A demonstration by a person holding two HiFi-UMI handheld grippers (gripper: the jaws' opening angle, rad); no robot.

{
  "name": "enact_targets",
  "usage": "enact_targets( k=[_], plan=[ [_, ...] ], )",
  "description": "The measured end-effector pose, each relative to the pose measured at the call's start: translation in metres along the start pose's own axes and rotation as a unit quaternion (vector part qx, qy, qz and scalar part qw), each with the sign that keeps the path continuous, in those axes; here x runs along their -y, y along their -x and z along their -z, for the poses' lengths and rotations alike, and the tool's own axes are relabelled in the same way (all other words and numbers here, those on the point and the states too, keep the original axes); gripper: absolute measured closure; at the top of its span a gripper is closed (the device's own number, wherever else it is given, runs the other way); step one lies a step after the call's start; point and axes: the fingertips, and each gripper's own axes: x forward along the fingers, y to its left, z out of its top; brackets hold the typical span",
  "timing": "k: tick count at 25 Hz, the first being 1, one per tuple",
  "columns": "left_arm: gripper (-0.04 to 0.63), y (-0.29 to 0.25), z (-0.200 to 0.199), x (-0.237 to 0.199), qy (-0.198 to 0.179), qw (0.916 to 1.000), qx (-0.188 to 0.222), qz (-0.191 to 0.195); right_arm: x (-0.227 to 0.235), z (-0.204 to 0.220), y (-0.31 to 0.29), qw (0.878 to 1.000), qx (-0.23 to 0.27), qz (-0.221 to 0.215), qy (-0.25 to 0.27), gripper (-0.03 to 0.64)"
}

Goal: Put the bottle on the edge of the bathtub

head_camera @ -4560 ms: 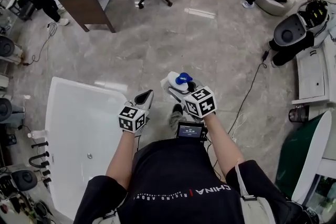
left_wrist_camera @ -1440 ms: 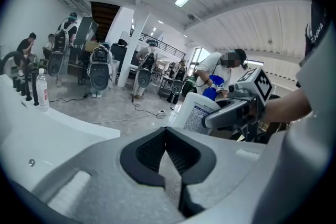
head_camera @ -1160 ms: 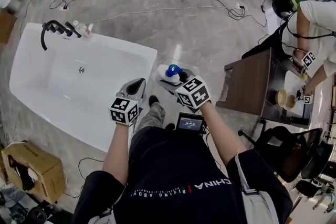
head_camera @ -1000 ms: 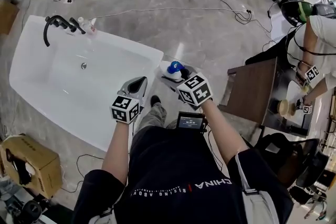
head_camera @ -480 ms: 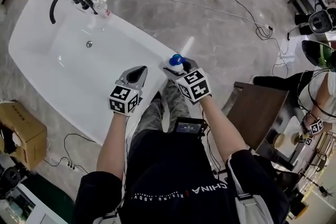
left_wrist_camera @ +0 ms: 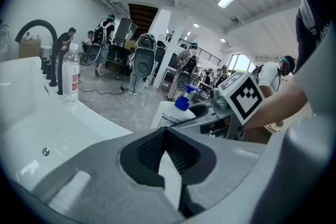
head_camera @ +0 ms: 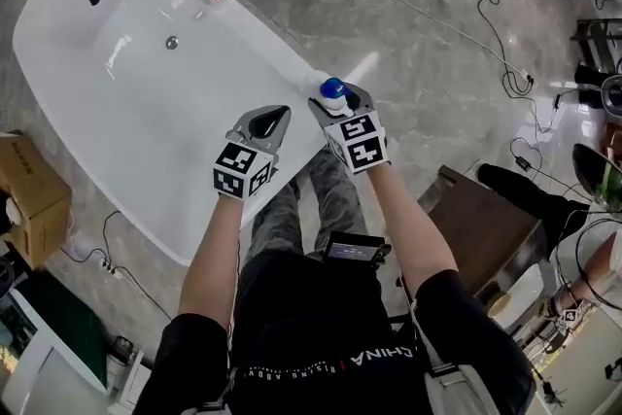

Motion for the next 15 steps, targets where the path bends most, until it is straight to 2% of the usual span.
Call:
enact_targets(
  k=[8,15],
  plan=[
    [0.586,-0.019,0.02,-0.029,0.031,0.9994,-0.007,-0.013,0.007,-0.003,-0.055,1.0,-0.001,-0.018,0.025,0.348],
    [0.586,-0.016,0.028,-0.035,0.042,0.9988,-0.015,-0.02,0.0,-0.008,-0.06,0.998,0.006,-0.017,0.067,0.345]
  ],
)
